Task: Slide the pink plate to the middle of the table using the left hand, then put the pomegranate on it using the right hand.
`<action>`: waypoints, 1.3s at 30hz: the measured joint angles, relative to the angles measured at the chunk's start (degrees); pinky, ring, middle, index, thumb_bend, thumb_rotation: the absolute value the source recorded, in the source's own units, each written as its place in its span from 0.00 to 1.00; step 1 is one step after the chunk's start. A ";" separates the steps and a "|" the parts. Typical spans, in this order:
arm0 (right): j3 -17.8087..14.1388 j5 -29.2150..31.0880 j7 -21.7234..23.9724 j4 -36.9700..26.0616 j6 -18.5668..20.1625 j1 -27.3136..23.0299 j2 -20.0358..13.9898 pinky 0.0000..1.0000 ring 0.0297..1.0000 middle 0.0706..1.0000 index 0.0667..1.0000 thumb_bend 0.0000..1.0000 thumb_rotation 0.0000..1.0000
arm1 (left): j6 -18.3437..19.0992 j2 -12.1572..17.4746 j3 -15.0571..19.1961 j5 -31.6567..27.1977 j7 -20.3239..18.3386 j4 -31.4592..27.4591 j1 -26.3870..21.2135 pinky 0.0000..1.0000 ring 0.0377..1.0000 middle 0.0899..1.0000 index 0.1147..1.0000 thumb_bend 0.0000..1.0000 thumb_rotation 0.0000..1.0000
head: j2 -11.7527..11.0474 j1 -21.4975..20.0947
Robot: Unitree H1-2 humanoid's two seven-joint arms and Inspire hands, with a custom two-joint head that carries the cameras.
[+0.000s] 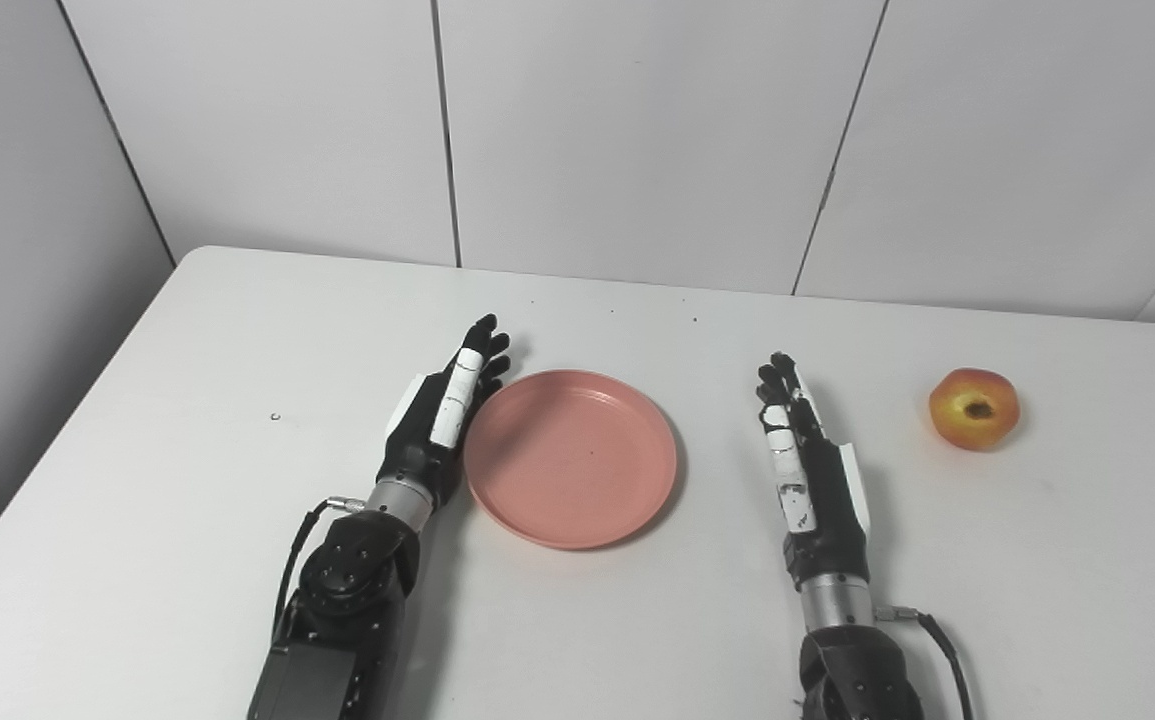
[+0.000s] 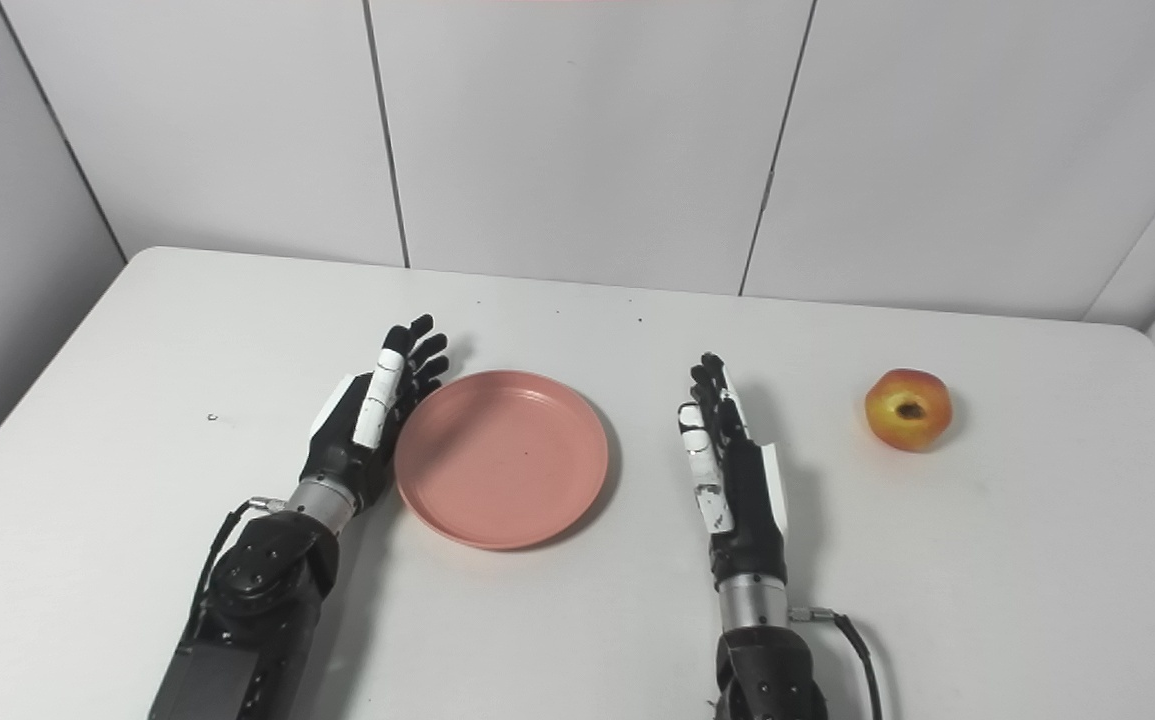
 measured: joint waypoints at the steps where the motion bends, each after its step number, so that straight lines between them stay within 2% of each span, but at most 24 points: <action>1: 0.00 -0.11 -0.01 -0.01 0.02 0.01 0.02 0.95 0.94 0.92 0.93 0.65 0.98 | 0.01 -0.50 -0.13 0.01 0.12 -0.40 0.40 0.97 0.97 0.98 0.98 0.75 1.00 | 0.00 0.00; 6: 0.06 -0.66 -0.03 -0.02 0.03 0.07 0.18 0.95 0.94 0.93 0.94 0.65 0.99 | 0.42 -2.12 -1.66 1.61 1.41 -1.96 1.60 0.96 0.96 0.98 0.99 0.73 1.00 | -0.09 0.00; 11: 0.11 -0.64 -0.03 0.02 0.03 0.04 0.23 0.95 0.94 0.93 0.94 0.65 0.98 | 1.23 -4.23 -1.66 1.11 2.03 -2.82 2.30 0.98 0.97 0.98 1.00 0.72 1.00 | -0.09 -0.09; 18: 0.14 -0.96 -0.03 -0.02 0.08 0.06 0.26 0.96 0.94 0.93 0.94 0.63 0.99 | -0.37 -7.11 -1.41 1.09 4.08 -2.83 3.49 0.94 0.94 0.94 0.95 0.73 1.00 | 0.00 -0.44; 22: 0.14 -0.99 -0.02 -0.03 0.17 0.06 0.27 0.97 0.94 0.93 0.94 0.64 0.99 | -0.42 -7.43 -1.78 1.64 4.57 -3.00 3.78 0.97 0.96 0.97 0.96 0.74 1.00 | 0.00 -0.53; 25: 0.12 -0.97 -0.03 -0.03 0.46 0.04 0.29 0.95 0.94 0.93 0.94 0.64 0.99 | -0.86 -7.39 -2.65 1.47 4.08 -3.00 4.11 1.00 0.99 0.99 1.00 0.76 1.00 | 0.00 -1.06; 31: 0.14 -0.96 -0.02 0.00 0.62 0.01 0.47 0.96 0.94 0.93 0.94 0.64 0.99 | -2.66 -7.21 -4.32 1.41 2.46 -2.77 4.89 1.00 0.99 0.99 1.00 0.76 1.00 | 0.00 -1.23; 39: 0.14 -1.00 -0.03 -0.11 0.94 0.11 0.59 0.96 0.94 0.93 0.94 0.64 0.98 | -3.23 -7.14 -4.85 0.73 1.19 -2.66 5.29 1.00 0.98 0.99 1.00 0.77 1.00 | 0.09 -2.11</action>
